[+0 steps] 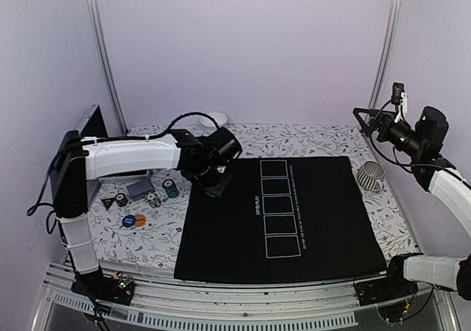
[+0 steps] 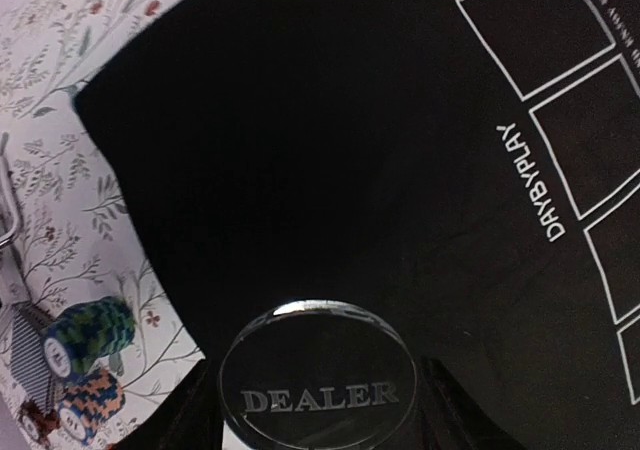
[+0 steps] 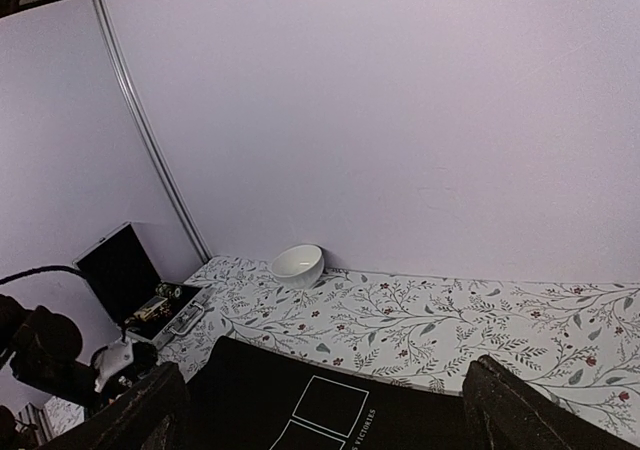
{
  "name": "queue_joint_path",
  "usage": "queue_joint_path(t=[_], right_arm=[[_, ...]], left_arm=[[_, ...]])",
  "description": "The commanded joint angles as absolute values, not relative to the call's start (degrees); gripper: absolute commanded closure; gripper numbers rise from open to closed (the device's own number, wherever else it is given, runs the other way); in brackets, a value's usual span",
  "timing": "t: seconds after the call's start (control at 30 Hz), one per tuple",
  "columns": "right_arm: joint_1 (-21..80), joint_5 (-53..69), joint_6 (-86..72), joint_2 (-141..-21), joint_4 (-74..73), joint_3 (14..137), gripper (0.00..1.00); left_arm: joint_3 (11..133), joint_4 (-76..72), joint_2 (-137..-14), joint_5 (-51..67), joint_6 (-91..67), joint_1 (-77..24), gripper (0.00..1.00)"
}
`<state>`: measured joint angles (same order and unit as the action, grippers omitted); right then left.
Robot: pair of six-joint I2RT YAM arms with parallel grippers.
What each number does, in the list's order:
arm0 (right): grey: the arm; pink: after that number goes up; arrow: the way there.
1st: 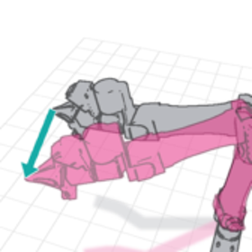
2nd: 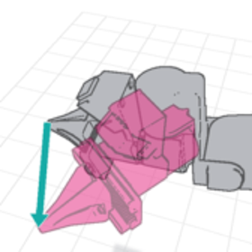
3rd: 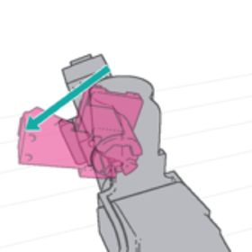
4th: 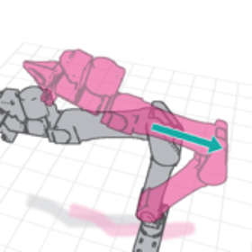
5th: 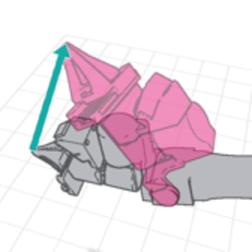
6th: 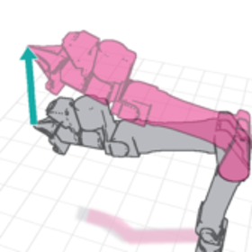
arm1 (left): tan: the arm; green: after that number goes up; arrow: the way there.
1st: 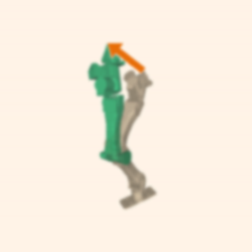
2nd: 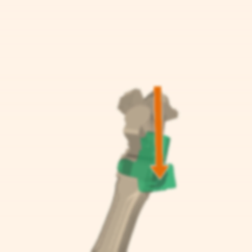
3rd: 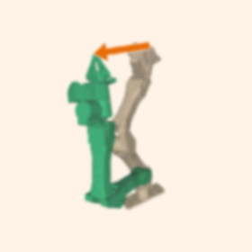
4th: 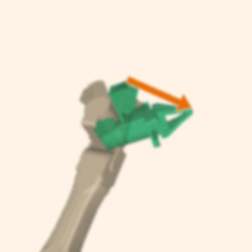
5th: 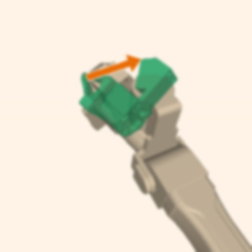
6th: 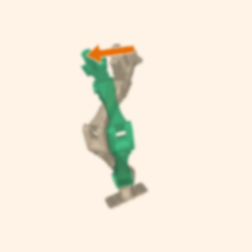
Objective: Distribute texas hold em gaming equipment
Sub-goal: Place the dealer button in the dealer area.
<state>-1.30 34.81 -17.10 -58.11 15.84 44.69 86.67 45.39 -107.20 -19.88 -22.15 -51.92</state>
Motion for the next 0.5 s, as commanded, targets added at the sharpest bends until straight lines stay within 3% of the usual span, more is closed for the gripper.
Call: queue_joint_path(t=[0.0, 0.27, 0.47], right_arm=[[-1.5, 34.6, -16.4, -56.6, 14.4, 46.9, 0.02], [-1.5, 34.8, -16.4, -57.5, 14.4, 46.8, 0.02], [-1.5, 34.4, -16.2, -57.5, 14.4, 46.7, 0.02]], left_arm=[[91.1, 45.5, -113.1, -15.7, -14.3, -53.2, 0.64], [91.2, 44.4, -121.3, -11.5, -9.7, -53.1, 0.62], [91.5, 44.6, -122.5, -9.2, -8.8, -53.2, 0.50]])
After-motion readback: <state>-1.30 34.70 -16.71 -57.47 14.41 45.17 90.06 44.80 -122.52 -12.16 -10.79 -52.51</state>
